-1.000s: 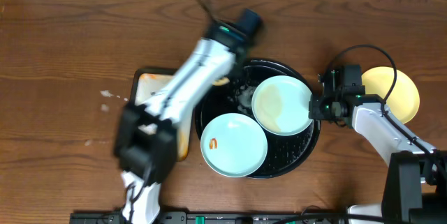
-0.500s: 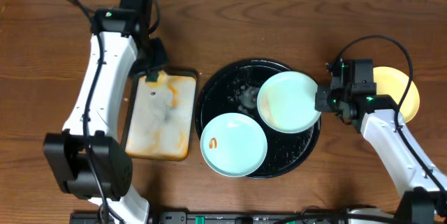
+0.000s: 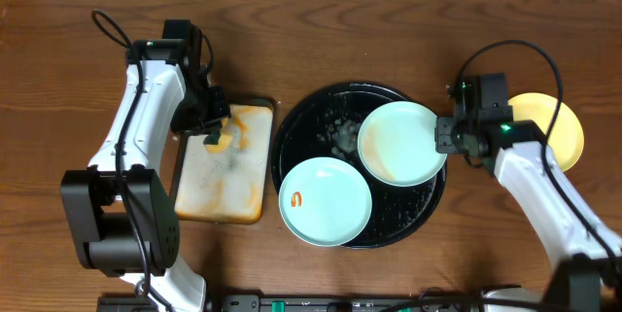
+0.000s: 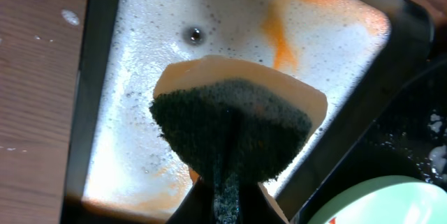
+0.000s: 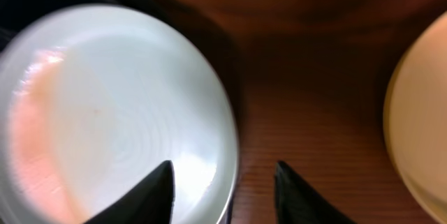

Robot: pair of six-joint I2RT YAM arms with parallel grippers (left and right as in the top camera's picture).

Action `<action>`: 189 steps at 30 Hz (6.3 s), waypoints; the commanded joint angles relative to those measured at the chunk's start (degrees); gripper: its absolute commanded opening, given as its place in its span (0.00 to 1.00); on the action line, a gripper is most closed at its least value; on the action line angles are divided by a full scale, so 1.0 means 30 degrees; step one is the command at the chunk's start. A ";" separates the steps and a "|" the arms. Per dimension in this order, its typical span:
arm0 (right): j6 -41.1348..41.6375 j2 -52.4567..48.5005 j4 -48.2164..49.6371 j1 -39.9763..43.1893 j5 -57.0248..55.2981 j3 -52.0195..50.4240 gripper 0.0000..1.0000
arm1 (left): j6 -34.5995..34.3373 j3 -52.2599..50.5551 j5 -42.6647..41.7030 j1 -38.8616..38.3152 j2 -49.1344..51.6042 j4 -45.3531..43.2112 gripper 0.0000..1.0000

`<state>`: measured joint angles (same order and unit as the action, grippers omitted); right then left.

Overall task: Clean dirty plates on tray and stack at the side
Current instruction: 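Return the sponge to the soapy tray with the left gripper, then lift the larger light-blue plate off the black tray with the right gripper, then carry the light-blue plate right toward the yellow plate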

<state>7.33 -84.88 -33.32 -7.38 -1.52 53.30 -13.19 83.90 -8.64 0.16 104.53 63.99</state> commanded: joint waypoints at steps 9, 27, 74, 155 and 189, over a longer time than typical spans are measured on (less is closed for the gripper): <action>-0.0401 -0.4415 0.0954 0.1472 0.2047 -0.0007 0.24 | 0.0357 -0.2004 0.0962 0.0015 0.0051 -0.0947 0.08; -0.0408 -0.0838 0.1275 0.1763 0.2025 0.0240 0.01 | 0.0299 -0.2397 0.0954 0.0015 0.0051 -0.1377 0.09; -0.1202 -0.3978 0.1508 0.0452 0.2965 0.0029 0.26 | 0.0306 -0.2397 0.0954 0.0015 0.0051 -0.1472 0.09; -0.4758 0.2579 0.2484 -1.4054 -2.4494 0.1013 0.01 | 0.0386 -0.2397 0.1107 0.0015 0.0051 -0.2674 0.08; -0.4765 0.2579 0.2776 -1.4054 -2.4502 0.1013 0.01 | 0.0386 -0.2397 0.1107 0.0007 0.0051 -0.2667 0.08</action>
<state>-6.76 -78.17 -25.34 -48.90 -73.08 55.31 -13.02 76.75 -6.00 0.16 104.53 55.88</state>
